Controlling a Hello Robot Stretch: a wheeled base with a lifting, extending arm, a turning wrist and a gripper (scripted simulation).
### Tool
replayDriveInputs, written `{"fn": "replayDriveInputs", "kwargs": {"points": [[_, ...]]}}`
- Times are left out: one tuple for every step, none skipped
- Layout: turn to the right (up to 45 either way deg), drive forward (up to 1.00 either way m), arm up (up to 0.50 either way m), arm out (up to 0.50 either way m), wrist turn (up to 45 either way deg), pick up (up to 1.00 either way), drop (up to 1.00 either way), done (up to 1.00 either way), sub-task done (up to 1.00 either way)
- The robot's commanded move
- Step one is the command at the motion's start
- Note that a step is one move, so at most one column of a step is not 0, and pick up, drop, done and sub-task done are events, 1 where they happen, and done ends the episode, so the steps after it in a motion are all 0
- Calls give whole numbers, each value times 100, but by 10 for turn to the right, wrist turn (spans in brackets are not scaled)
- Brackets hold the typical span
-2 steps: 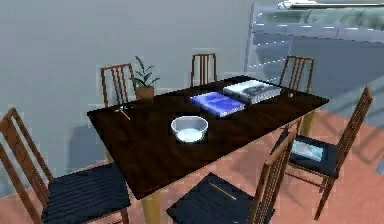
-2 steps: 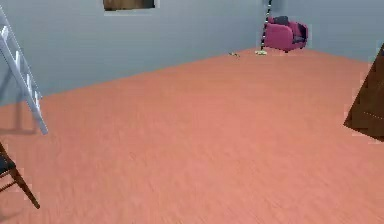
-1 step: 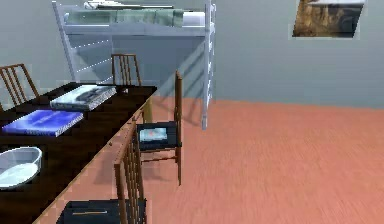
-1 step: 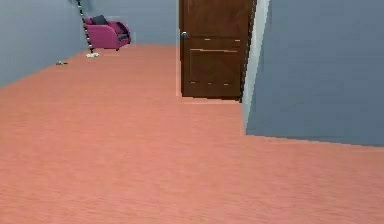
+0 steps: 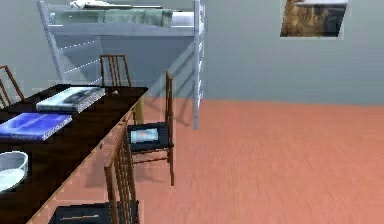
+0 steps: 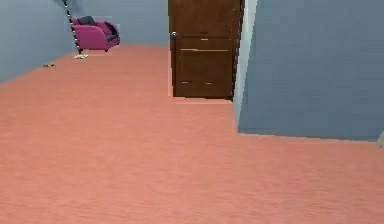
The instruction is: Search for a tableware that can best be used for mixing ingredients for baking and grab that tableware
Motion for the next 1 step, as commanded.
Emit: {"fn": "replayDriveInputs", "kwargs": {"points": [[450,0,0,0,0,0,0,0,0]]}}
